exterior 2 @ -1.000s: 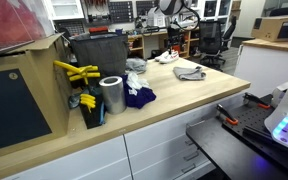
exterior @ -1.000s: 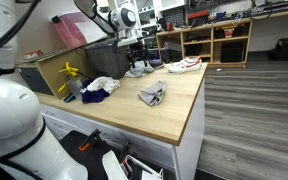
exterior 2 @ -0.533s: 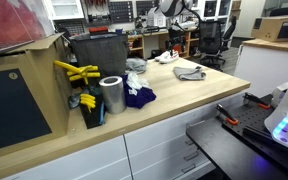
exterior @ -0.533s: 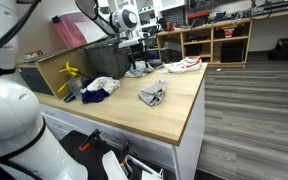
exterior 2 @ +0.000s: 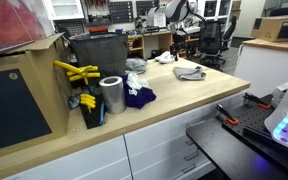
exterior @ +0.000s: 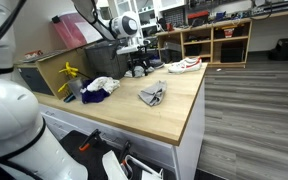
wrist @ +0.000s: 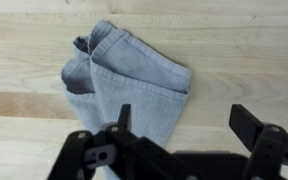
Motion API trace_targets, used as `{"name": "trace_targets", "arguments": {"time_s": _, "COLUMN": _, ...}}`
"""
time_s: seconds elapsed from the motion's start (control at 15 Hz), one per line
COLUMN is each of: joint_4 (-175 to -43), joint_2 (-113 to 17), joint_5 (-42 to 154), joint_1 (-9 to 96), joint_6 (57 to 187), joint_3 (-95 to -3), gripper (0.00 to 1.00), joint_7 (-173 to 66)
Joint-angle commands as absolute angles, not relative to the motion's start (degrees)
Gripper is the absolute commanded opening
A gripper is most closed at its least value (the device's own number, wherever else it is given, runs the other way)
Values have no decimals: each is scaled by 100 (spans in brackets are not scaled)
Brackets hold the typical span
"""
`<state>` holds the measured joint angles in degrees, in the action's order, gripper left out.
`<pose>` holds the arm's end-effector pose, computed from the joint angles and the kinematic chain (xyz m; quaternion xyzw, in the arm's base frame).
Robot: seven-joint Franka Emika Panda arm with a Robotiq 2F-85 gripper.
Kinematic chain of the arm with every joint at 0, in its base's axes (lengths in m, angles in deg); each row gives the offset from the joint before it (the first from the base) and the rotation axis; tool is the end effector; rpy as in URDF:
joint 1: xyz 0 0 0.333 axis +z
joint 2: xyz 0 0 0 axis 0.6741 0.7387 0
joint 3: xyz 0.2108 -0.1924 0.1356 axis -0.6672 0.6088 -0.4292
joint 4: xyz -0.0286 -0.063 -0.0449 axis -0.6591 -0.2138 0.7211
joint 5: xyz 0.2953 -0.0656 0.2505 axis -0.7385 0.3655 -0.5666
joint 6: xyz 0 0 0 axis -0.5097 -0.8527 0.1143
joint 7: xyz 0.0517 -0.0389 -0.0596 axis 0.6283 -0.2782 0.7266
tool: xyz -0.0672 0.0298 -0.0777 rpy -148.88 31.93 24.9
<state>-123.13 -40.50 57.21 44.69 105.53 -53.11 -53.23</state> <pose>0.6110 0.0222 0.2766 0.9932 0.0069 -0.1103 0.0355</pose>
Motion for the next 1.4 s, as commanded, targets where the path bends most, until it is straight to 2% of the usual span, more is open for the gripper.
{"name": "trace_targets", "arguments": {"time_s": 0.0, "joint_4": -13098, "joint_2": -4489, "joint_5": 5717, "joint_1": 4409, "joint_6": 11053, "joint_3": -5283, "gripper": 100, "joint_7": -5286}}
{"name": "trace_targets", "arguments": {"time_s": 0.4, "joint_4": -13582, "joint_2": -4378, "joint_5": 5772, "joint_1": 4245, "joint_6": 11556, "joint_3": -5152, "gripper": 100, "joint_7": -5250}}
{"name": "trace_targets", "arguments": {"time_s": 1.33, "joint_4": -13473, "joint_2": -4016, "joint_5": 6427, "joint_1": 4193, "joint_6": 11640, "joint_3": -4943, "gripper": 100, "joint_7": -5134}}
